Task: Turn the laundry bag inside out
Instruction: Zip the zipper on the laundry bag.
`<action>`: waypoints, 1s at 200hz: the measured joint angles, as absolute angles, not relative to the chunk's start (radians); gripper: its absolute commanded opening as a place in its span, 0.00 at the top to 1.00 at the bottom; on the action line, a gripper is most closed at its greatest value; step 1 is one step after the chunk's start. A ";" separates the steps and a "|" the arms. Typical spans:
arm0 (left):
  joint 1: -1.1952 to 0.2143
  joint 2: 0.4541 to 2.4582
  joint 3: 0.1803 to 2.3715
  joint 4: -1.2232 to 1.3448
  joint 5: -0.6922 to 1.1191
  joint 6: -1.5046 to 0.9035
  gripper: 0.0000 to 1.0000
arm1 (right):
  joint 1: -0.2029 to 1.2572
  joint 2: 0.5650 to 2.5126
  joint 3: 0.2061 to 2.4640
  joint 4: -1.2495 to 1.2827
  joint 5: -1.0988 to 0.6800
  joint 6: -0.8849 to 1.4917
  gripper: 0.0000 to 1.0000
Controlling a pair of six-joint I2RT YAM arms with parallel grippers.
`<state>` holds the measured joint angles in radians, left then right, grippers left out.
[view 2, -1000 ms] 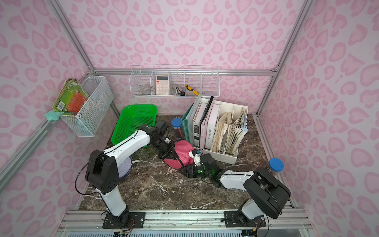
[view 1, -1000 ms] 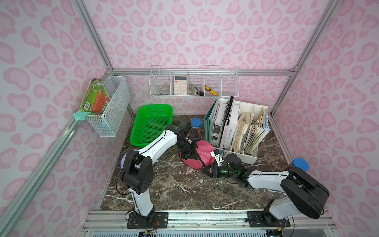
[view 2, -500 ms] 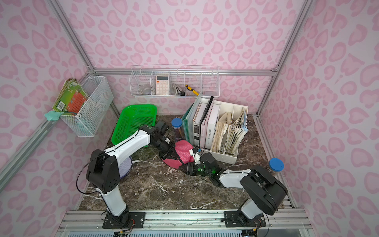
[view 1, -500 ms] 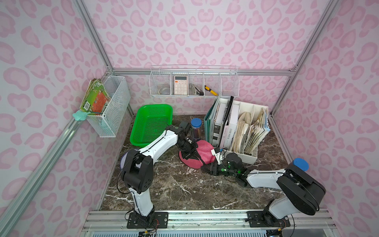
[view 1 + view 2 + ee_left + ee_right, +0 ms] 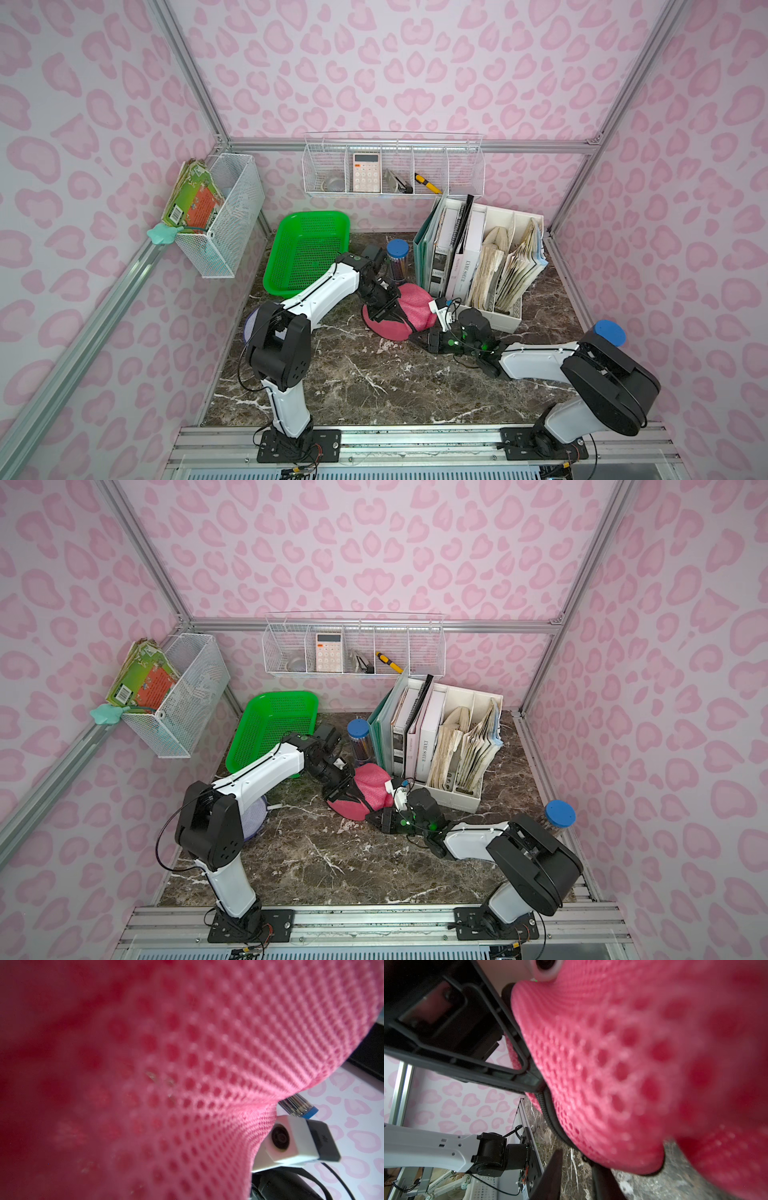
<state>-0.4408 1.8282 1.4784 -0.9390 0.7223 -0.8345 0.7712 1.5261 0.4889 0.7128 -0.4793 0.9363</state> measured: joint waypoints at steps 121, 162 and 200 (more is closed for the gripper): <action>-0.380 1.807 1.470 -0.932 0.792 -0.873 1.00 | 0.766 1.461 0.443 0.696 -0.434 0.933 1.00; -0.329 1.771 1.412 -0.885 0.878 -0.921 1.00 | 0.755 1.433 0.406 0.709 -0.440 0.929 1.00; -0.306 1.770 1.377 -0.851 0.918 -0.938 0.52 | 0.752 1.396 0.416 0.659 -0.458 0.911 1.00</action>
